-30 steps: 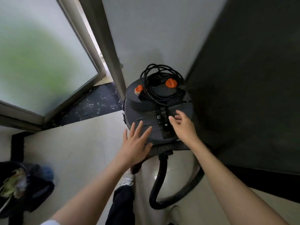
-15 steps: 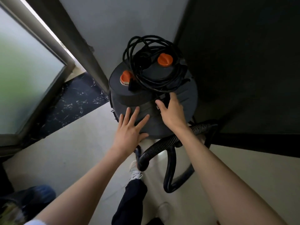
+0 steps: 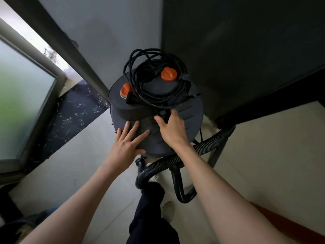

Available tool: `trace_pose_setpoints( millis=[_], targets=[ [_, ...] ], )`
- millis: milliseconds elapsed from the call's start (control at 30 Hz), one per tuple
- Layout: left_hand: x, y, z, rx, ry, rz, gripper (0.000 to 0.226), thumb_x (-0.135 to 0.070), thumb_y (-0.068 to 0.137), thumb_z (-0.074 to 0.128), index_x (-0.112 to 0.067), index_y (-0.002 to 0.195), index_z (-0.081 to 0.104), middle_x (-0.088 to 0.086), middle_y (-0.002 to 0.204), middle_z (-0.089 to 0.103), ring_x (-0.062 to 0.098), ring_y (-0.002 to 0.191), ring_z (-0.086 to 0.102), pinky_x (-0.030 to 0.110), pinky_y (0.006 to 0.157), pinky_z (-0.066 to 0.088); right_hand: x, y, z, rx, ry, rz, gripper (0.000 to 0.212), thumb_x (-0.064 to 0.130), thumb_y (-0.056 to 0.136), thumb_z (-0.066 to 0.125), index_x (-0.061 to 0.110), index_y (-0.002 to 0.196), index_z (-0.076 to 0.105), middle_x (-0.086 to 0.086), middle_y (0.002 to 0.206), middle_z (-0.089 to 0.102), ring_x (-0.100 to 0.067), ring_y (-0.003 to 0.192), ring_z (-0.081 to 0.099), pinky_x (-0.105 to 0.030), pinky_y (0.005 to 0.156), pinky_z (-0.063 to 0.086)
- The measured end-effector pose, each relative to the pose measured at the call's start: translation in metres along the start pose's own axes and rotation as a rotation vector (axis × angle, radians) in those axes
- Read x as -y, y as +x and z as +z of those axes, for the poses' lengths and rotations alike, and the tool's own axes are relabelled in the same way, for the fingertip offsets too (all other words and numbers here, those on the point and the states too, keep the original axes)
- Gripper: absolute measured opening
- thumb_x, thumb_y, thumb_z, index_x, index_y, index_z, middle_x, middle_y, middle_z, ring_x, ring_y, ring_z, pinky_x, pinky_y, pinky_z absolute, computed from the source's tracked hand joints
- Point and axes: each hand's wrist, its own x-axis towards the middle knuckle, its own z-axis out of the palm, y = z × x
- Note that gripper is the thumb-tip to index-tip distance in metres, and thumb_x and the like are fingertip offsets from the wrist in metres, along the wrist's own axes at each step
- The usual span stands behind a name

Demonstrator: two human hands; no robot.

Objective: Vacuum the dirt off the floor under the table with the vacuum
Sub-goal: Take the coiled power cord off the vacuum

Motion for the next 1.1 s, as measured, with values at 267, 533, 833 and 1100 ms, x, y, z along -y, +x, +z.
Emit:
trace_pose_setpoints(
  millis=[267,533,833,1100],
  targets=[
    [-0.014,-0.059,0.026,0.059,0.061,0.186,0.062,-0.055,0.087,0.028,-0.030,0.144,0.029,0.014,0.149,0.033,0.042,0.135,0.026,0.058,0.102,0.024,-0.063,-0.072,0.019,-0.032,0.203,0.145,0.059,0.045,0.092,0.054,0.003,0.132,0.042,-0.014,0.135,0.049,-0.028,0.124,0.048,-0.034,0.099,0.038],
    [-0.008,-0.077,0.027,0.128,0.128,0.416,0.061,-0.052,0.085,0.032,-0.029,0.141,0.034,0.013,0.149,0.035,0.039,0.135,0.026,0.057,0.103,0.023,-0.090,-0.124,0.049,-0.228,0.342,0.238,0.071,0.044,0.094,0.052,-0.002,0.144,0.029,-0.016,0.147,0.037,-0.026,0.137,0.032,-0.030,0.107,0.027],
    [-0.022,-0.080,0.026,0.155,0.274,0.629,0.066,-0.051,0.077,0.053,-0.034,0.138,0.034,0.009,0.145,0.042,0.033,0.134,0.033,0.055,0.102,0.034,-0.119,-0.160,0.066,-0.417,0.574,0.393,0.052,0.041,0.090,0.060,0.001,0.121,0.051,-0.010,0.123,0.057,-0.024,0.119,0.051,-0.032,0.099,0.039],
    [-0.076,-0.063,0.036,0.153,0.272,0.671,0.076,-0.044,0.058,0.081,-0.029,0.128,0.057,0.011,0.137,0.051,0.039,0.123,0.049,0.057,0.095,0.038,-0.153,-0.176,0.033,-0.494,0.625,0.447,0.028,0.037,0.093,0.056,0.015,0.110,0.049,0.008,0.098,0.050,-0.016,0.110,0.052,-0.023,0.087,0.035]
  ],
)
